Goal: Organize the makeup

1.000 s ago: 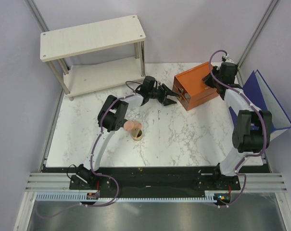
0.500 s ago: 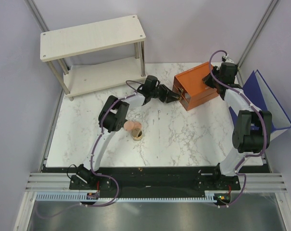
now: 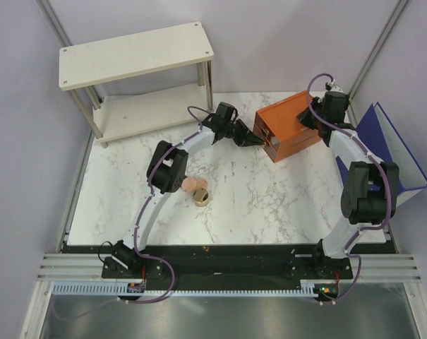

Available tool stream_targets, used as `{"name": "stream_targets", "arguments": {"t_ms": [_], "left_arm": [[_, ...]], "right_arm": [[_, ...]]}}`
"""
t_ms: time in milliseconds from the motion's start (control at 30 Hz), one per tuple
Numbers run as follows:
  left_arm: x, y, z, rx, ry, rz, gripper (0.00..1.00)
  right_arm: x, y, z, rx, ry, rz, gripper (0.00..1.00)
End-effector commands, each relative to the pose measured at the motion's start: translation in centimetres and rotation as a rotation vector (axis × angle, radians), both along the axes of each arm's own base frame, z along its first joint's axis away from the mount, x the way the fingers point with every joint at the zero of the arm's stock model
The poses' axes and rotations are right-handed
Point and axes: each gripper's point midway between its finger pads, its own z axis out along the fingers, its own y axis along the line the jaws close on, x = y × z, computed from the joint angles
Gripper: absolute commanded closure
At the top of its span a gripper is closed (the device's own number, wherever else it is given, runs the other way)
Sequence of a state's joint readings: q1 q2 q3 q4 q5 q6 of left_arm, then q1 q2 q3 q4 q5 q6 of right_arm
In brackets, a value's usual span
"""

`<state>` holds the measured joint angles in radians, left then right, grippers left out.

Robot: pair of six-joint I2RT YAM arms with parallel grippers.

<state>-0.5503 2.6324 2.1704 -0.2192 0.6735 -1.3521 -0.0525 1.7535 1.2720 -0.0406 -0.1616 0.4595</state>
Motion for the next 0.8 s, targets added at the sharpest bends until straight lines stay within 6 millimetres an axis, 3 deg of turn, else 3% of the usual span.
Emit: {"name": "stream_targets", "arguments": {"t_ms": [0,333,500,767], "left_arm": [[-1.2,3.8,-6.3,0.246,0.054,0.001,0.94],[-1.3,6.4,-5.5,0.305,0.029,-0.014,0.95],[-1.9,9.2,-4.7,0.352,0.007,-0.037,0.95],[-4.5,14.4,-6.0,0.426,0.082,-0.023,0.97]], "right_arm": [[-9.4,-0.4,-13.1,-0.035,0.533,0.009,1.0],[-9.4,-0.3,-13.6,-0.026,0.542,0.015,1.0],[-9.3,-0.1,-13.7,-0.02,0.539,0.014,1.0],[-9.1,-0.1,-14.2,-0.012,0.539,0.012,1.0]]}}
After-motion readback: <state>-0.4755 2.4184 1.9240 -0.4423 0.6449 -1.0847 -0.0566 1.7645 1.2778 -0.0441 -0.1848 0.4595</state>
